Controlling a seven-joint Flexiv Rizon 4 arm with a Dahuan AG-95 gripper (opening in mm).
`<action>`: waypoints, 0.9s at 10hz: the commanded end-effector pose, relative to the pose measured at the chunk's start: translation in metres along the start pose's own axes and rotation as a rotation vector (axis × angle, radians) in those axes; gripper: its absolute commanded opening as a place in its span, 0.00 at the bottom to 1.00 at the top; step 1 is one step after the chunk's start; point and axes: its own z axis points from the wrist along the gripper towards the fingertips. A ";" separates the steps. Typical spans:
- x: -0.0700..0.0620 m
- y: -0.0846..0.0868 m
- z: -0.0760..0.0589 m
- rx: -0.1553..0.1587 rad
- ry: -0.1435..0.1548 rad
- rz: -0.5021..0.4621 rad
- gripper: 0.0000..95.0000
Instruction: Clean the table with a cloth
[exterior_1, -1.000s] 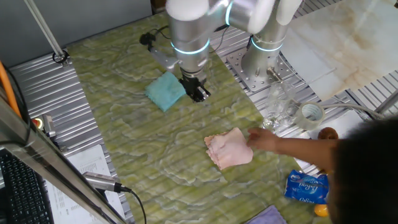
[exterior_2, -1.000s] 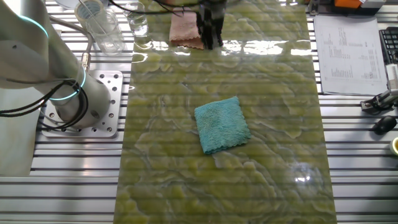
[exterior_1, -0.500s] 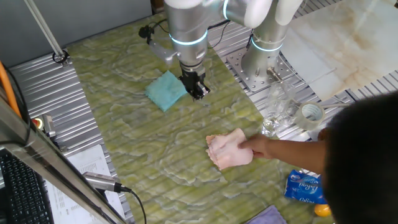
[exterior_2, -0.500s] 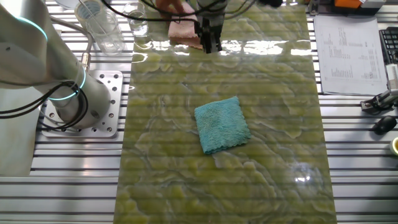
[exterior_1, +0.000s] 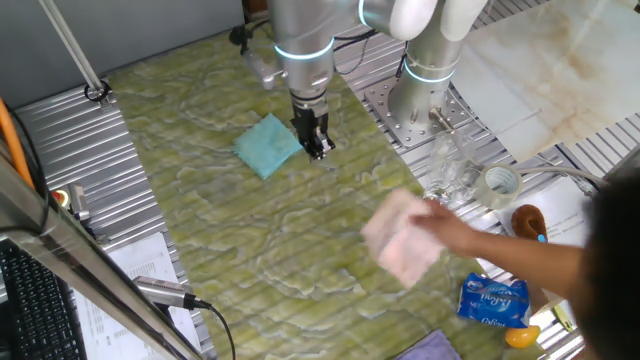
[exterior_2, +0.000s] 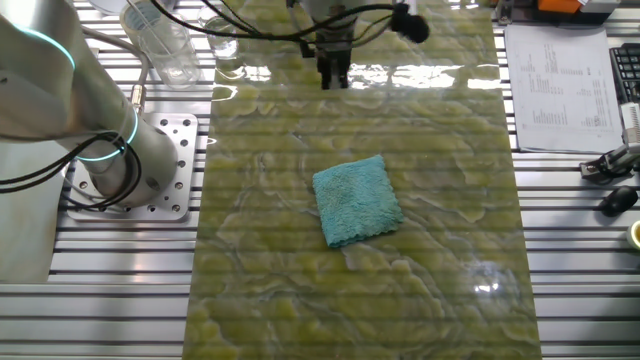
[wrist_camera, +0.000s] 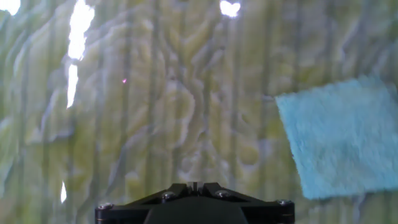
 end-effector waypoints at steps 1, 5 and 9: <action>-0.018 -0.049 0.005 0.083 -0.001 -0.050 0.00; -0.044 -0.101 -0.015 0.091 0.011 -0.098 0.00; -0.063 -0.124 -0.022 0.082 0.011 -0.099 0.00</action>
